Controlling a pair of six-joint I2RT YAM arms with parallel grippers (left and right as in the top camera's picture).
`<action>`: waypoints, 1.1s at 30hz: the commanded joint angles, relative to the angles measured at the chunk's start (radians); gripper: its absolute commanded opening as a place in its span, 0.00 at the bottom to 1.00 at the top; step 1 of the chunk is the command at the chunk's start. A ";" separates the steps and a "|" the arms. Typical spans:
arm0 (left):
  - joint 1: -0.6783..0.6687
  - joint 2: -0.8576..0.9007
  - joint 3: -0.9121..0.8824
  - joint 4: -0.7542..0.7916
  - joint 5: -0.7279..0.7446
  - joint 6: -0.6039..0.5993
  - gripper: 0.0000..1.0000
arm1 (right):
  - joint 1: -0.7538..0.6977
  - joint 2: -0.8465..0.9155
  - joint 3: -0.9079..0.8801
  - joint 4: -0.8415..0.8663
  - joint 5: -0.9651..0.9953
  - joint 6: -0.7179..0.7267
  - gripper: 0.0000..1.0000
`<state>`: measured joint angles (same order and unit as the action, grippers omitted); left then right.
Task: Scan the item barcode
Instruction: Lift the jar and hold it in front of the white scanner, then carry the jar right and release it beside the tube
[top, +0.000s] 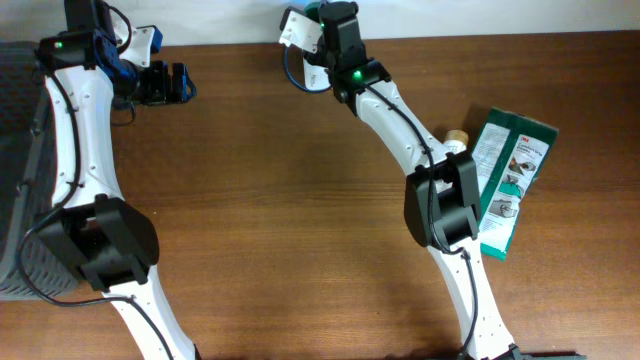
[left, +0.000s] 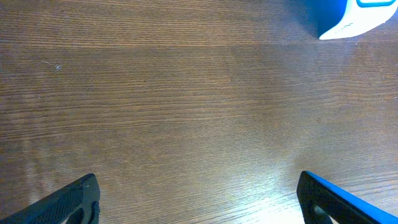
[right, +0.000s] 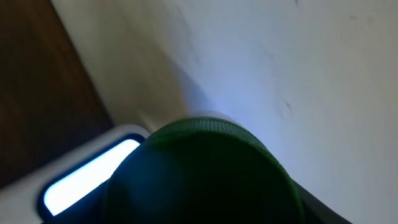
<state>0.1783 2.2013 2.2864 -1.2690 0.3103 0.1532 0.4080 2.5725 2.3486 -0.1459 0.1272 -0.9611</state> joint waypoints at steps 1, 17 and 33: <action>0.006 -0.006 0.017 -0.001 0.014 -0.009 0.99 | 0.013 -0.112 0.014 -0.057 -0.103 0.197 0.62; 0.006 -0.006 0.017 -0.001 0.014 -0.009 0.99 | 0.037 -0.200 0.002 -1.149 -0.579 0.521 0.58; 0.006 -0.006 0.017 -0.001 0.014 -0.009 0.99 | -0.291 -0.196 -0.249 -1.060 -0.202 0.525 0.54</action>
<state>0.1783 2.2013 2.2864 -1.2694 0.3103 0.1532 0.1822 2.3684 2.1395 -1.2251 -0.1272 -0.4427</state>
